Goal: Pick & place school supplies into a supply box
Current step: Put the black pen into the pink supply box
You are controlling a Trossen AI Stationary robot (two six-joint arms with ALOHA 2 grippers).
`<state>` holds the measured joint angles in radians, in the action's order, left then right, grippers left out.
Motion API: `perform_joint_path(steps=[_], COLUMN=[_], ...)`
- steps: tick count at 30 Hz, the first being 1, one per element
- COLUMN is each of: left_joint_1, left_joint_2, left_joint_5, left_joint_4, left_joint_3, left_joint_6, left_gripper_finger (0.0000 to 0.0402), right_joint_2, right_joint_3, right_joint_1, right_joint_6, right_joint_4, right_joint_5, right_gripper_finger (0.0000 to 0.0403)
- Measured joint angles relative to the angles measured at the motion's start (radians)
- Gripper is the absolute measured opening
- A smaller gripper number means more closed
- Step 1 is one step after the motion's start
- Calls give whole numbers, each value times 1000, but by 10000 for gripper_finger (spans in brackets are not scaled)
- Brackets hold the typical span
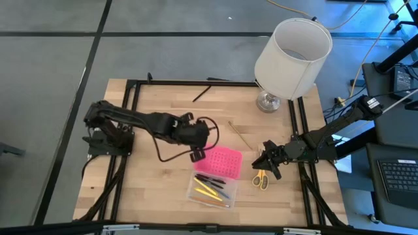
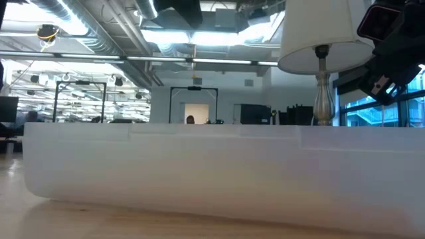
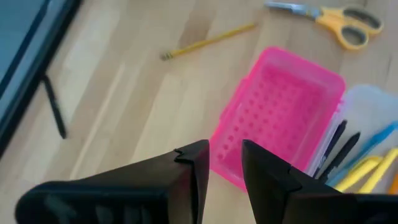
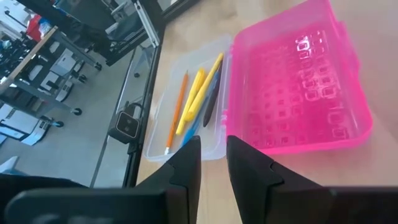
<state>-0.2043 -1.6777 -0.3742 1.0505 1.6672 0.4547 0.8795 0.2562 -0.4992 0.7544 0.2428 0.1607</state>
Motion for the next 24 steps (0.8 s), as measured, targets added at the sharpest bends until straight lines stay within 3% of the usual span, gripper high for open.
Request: perform_joint_path(steps=[6, 18, 21, 24], left_joint_1=[28, 34, 35, 76], left_joint_2=[28, 11, 12, 12], left_joint_5=[13, 32, 32, -6], left_joint_4=[-3, 23, 44, 180], left_joint_3=[0, -1, -12, -45], left_joint_6=[49, 42, 191, 377], left_gripper_finger=[102, 198, 203, 203], right_joint_2=[0, 0, 0, 0], right_joint_3=[0, 0, 0, 0], right_joint_1=[0, 0, 0, 0], right_joint_6=[3, 26, 26, 22], right_joint_4=[0, 0, 0, 0], right_joint_5=[6, 7, 27, 33], right_gripper_finger=[83, 83, 83, 83])
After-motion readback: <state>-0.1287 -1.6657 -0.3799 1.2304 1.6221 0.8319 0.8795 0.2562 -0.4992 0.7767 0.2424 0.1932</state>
